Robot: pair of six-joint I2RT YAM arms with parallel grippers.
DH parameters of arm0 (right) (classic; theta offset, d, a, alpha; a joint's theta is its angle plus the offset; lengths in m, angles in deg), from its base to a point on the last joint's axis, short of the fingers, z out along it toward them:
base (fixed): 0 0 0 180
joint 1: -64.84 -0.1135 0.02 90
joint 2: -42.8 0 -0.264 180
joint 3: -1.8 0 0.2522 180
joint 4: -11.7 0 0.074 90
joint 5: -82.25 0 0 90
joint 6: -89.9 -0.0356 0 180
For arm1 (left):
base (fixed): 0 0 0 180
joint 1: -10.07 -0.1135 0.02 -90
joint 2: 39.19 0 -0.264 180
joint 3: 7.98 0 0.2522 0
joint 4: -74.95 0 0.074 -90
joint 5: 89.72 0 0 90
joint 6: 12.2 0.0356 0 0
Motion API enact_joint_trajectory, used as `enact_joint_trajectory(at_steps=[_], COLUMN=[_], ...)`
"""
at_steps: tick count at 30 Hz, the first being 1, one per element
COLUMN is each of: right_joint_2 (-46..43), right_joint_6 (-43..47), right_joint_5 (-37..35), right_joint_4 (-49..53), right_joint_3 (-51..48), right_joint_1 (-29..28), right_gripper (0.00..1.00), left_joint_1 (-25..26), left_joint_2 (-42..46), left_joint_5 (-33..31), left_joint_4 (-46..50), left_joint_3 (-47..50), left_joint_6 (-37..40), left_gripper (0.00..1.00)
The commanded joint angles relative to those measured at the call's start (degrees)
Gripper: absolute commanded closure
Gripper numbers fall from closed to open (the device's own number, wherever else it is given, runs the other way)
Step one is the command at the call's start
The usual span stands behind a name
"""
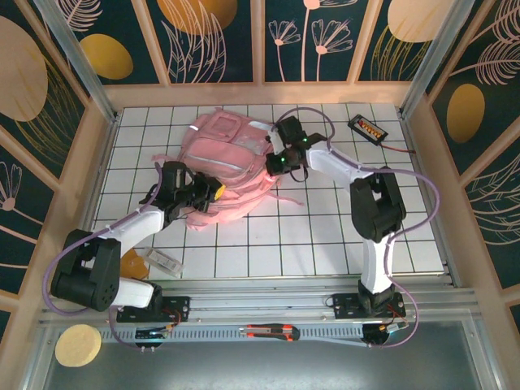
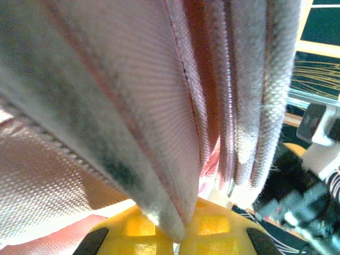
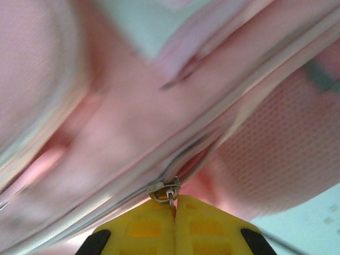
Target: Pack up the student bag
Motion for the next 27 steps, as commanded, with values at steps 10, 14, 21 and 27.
enact_joint_trajectory(at_steps=[10, 14, 21, 27], right_joint_2=[10.9, 8.5, -2.7, -14.2], right_joint_6=[3.4, 4.0, 4.4, 4.5], right_joint_5=[-7.7, -2.8, 0.9, 4.3], right_joint_4=[5.9, 4.8, 0.9, -12.0], right_joint_3=[13.5, 10.6, 1.8, -6.0], right_joint_1=[8.4, 8.4, 8.4, 8.1], right_gripper=[1.0, 0.8, 0.33, 0.28], left_joint_1=[-3.3, -3.3, -3.3, -3.3], left_joint_2=[0.9, 0.4, 2.2, 3.4], left_joint_5=[0.6, 1.7, 1.6, -0.1], left_joint_4=[9.3, 7.9, 10.2, 16.9], left_joint_3=[-2.7, -3.1, -3.6, -6.2], left_joint_6=[7.6, 7.6, 7.3, 11.2], left_gripper=[1.0, 1.0, 0.61, 0.25])
